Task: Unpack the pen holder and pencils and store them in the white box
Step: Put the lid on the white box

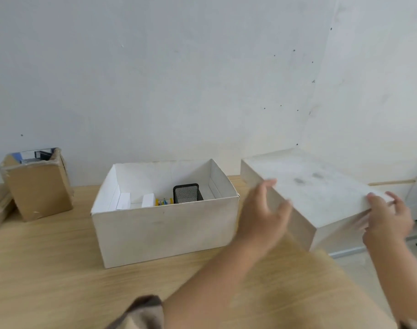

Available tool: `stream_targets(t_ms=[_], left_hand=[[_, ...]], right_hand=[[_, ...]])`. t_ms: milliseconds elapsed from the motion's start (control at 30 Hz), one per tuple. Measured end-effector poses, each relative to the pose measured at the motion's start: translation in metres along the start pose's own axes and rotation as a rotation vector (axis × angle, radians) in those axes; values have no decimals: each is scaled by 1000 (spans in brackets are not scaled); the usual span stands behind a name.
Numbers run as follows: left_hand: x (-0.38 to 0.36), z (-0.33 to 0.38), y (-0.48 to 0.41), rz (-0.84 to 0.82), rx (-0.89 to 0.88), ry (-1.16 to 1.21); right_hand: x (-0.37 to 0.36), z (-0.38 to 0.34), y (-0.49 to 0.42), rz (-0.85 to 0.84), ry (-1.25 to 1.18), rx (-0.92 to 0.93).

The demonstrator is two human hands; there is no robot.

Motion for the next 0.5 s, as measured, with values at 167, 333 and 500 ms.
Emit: stream_targets(t_ms=[167, 333, 500], left_hand=[[92, 62, -60, 278, -194, -56], [179, 93, -94, 392, -47, -12], [234, 69, -79, 141, 455, 98]], right_hand=[[-11, -59, -12, -113, -47, 65], [-64, -121, 17, -354, -85, 201], [-139, -146, 67, -612, -64, 245]])
Point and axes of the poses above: each hand's wrist, its own y-axis away from the middle knuckle, its own x-axis out of the back of the hand, z = x × y, the point moved 5 cm from there along -y, towards the middle knuckle, and after that the axes turned 15 degrees about y, right-handed, at the moved point
